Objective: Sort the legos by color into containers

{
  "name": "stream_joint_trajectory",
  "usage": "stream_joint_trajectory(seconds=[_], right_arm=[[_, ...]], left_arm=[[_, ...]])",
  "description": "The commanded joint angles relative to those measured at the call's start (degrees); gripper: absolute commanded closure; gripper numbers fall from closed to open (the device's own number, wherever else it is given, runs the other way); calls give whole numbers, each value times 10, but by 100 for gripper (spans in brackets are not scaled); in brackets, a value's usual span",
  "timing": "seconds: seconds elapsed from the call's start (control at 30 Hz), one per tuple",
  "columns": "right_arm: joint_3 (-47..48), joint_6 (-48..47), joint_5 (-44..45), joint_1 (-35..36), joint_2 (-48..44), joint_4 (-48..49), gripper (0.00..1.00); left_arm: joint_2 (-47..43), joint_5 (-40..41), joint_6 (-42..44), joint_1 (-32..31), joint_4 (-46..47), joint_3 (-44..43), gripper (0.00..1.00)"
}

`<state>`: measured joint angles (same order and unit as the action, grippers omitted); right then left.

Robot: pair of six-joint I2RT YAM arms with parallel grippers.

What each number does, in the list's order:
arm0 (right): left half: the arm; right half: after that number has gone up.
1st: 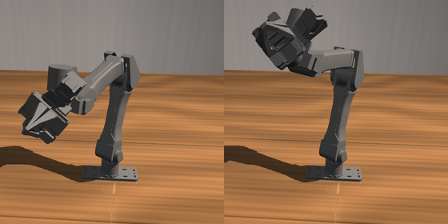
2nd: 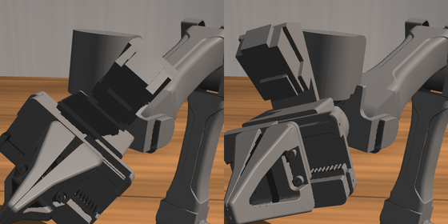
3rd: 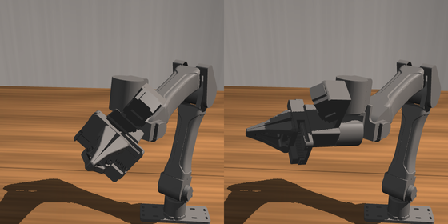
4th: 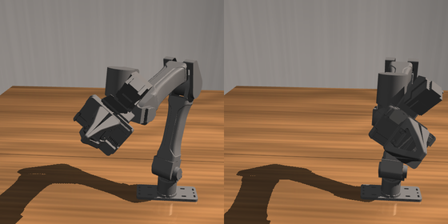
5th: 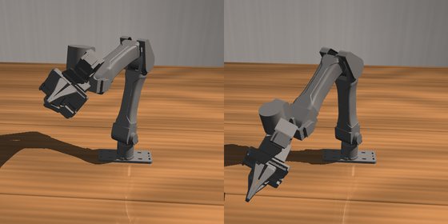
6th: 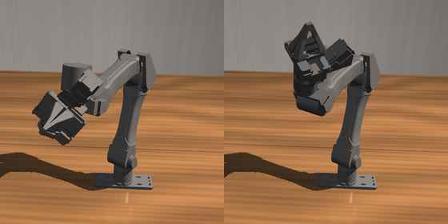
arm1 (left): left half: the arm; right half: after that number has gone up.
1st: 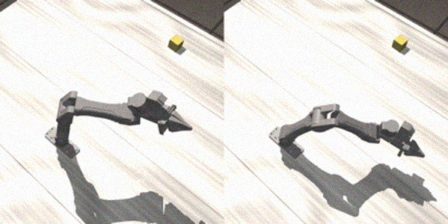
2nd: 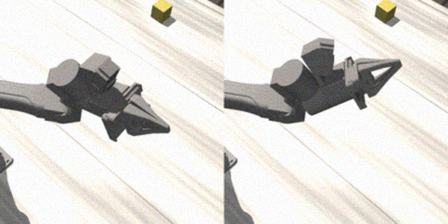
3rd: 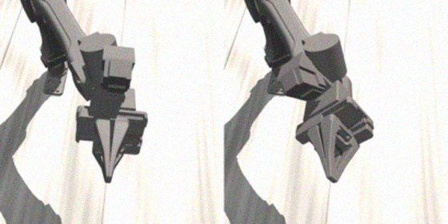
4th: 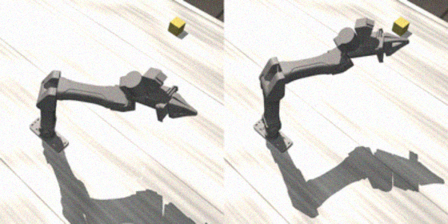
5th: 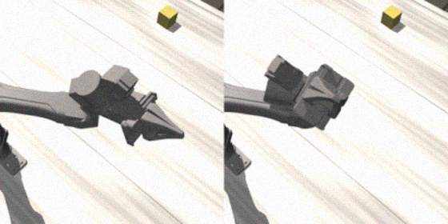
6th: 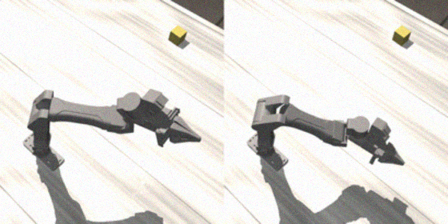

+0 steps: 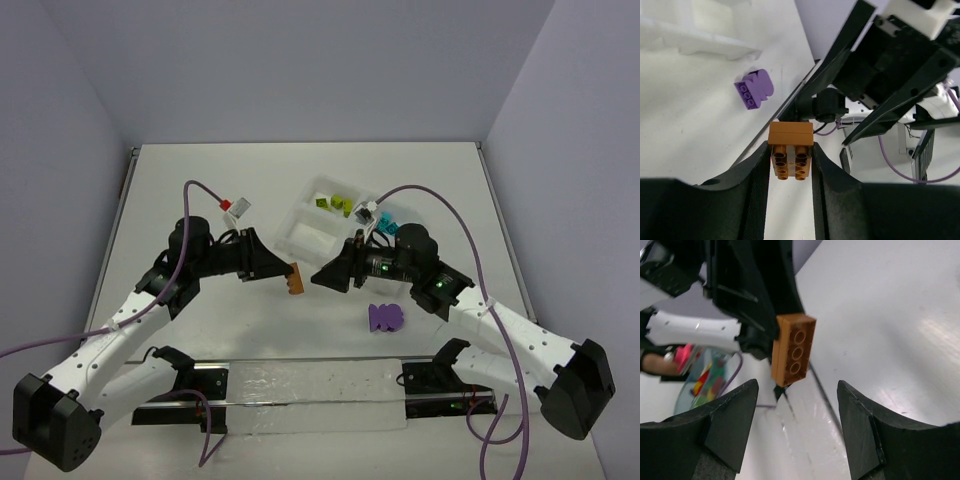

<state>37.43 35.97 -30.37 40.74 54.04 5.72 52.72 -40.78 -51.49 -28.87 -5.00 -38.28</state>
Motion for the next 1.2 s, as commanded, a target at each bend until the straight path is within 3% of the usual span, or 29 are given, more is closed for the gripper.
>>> stream_joint_trajectory(seconds=[0.0, 0.17, 0.4, 1.0, 1.17], right_arm=[[-8, 36, -167, -9, 22, 118, 28], [8, 22, -186, -8, 43, 100, 21], [0, 77, -223, -8, 58, 192, 22], [20, 148, -224, -8, 112, 299, 51], [21, 163, -226, -8, 113, 318, 65]], left_arm=[[4, -69, 7, 3, 128, -29, 100], [12, -92, -11, 3, 186, -26, 100], [15, -110, 9, 3, 185, -42, 100], [-2, -122, 5, 3, 193, -32, 100], [-5, -122, 3, 3, 194, -28, 100]])
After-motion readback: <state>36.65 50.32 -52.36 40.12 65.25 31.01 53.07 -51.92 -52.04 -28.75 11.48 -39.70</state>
